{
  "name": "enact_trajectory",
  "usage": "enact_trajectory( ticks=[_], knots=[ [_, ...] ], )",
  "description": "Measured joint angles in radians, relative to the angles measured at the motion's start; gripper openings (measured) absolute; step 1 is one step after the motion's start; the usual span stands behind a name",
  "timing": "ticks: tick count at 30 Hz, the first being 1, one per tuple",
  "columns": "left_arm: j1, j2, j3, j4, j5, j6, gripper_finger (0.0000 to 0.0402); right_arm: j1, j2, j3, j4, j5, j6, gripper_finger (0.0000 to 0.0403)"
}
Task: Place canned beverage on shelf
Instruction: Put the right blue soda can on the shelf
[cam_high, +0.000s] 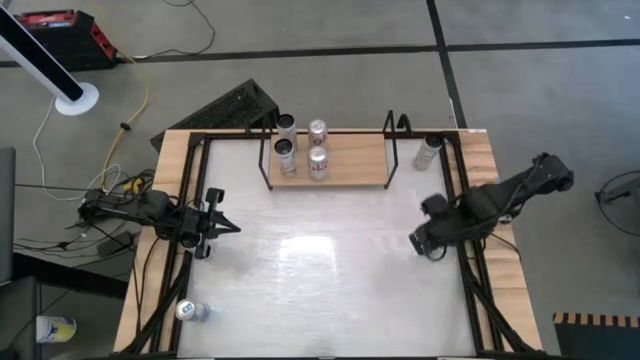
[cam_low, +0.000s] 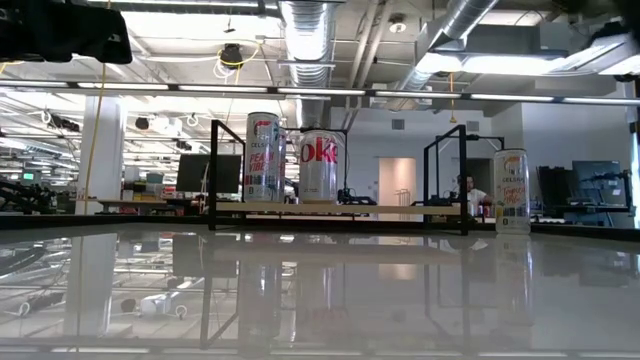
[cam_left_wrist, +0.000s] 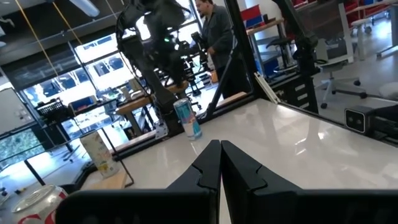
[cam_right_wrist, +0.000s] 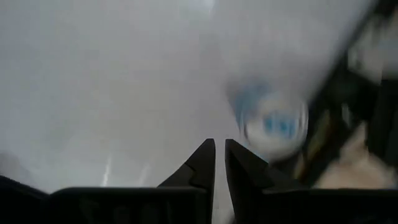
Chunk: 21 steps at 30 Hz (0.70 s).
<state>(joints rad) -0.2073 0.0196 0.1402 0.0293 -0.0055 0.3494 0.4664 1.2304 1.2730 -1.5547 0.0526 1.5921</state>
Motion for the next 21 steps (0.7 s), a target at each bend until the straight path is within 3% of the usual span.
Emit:
enact_trajectory(
  ticks=[4,6,16,21],
  knots=[
    [0.000,0.000,0.000,-0.030,0.000,-0.004,0.0000,0.077,0.019,-0.064,-0.017,-0.183,0.169,0.0080],
    [0.000,0.000,0.000,-0.033,0.000,-0.012,0.0000,0.099,0.019,-0.075,-0.020,-0.222,0.219,0.0098],
    [0.000,0.000,0.000,-0.015,0.000,-0.030,0.0000,0.113,0.010,-0.088,-0.012,-0.029,0.293,0.0270],
    [0.000,0.000,0.000,-0.016,0.000,-0.030,0.0000,0.065,0.010,-0.169,-0.017,-0.043,0.291,0.0341]
  ],
)
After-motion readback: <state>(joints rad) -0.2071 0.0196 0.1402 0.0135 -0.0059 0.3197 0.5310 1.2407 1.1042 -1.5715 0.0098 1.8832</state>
